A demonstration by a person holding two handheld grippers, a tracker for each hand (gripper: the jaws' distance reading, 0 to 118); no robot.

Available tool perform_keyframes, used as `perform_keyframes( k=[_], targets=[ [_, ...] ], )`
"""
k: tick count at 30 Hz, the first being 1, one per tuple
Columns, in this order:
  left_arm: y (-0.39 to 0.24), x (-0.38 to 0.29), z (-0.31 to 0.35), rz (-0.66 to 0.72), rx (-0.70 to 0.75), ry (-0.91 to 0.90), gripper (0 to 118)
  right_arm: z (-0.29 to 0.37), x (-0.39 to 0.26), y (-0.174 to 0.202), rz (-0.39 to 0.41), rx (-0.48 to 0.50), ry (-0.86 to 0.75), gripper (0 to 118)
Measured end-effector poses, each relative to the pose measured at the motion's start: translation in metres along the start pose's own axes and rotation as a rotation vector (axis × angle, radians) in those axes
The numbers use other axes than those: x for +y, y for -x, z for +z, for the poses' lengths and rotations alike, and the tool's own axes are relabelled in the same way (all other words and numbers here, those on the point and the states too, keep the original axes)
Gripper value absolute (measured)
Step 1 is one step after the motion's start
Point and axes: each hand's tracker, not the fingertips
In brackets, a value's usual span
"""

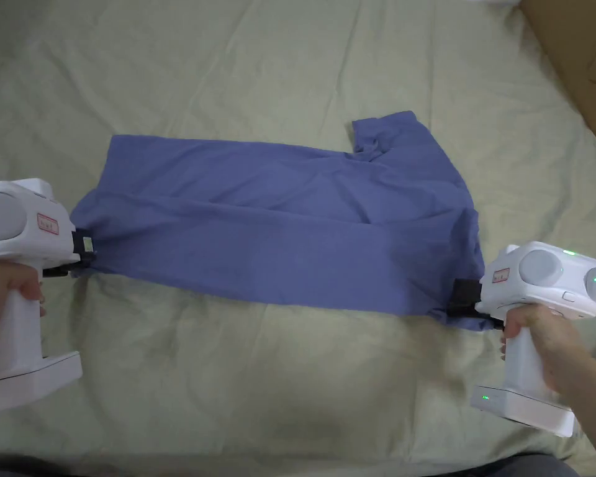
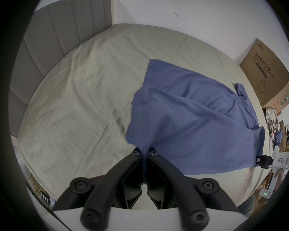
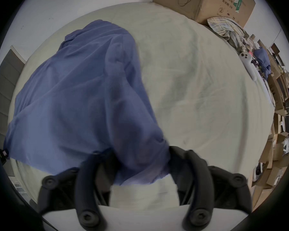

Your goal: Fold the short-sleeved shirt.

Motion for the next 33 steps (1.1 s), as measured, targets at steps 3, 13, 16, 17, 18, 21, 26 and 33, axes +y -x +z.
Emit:
perform_keyframes(
  k=[3, 13, 16, 17, 18, 21, 26, 33],
  targets=[
    [0.001, -0.002, -0.003, 0.002, 0.01, 0.017, 0, 0.013, 0.004, 0.001, 0.06, 0.039, -0.017, 21],
    [0.022, -0.002, 0.048, 0.089, -0.085, -0.027, 0, 0.115, 0.017, -0.037, 0.056, 0.182, -0.092, 9],
    [0.035, -0.023, 0.064, 0.117, -0.113, -0.048, 0, 0.133, -0.005, -0.049, 0.084, 0.198, -0.109, 9],
    [0.038, -0.034, 0.066, 0.115, -0.119, -0.04, 0, 0.134, -0.015, -0.053, 0.088, 0.201, -0.109, 9],
    [0.04, -0.044, 0.068, 0.11, -0.122, -0.035, 0, 0.132, -0.026, -0.056, 0.092, 0.202, -0.105, 9],
    [0.046, -0.082, 0.06, 0.092, -0.108, 0.022, 0, 0.117, -0.059, -0.065, 0.084, 0.18, -0.052, 9],
    [0.048, -0.122, 0.046, 0.112, -0.077, 0.072, 15, 0.089, -0.098, -0.071, 0.053, 0.152, -0.002, 11],
    [0.055, -0.098, 0.09, 0.051, 0.011, -0.151, 118, 0.15, -0.084, -0.071, 0.174, 0.097, -0.225, 103]
  ],
)
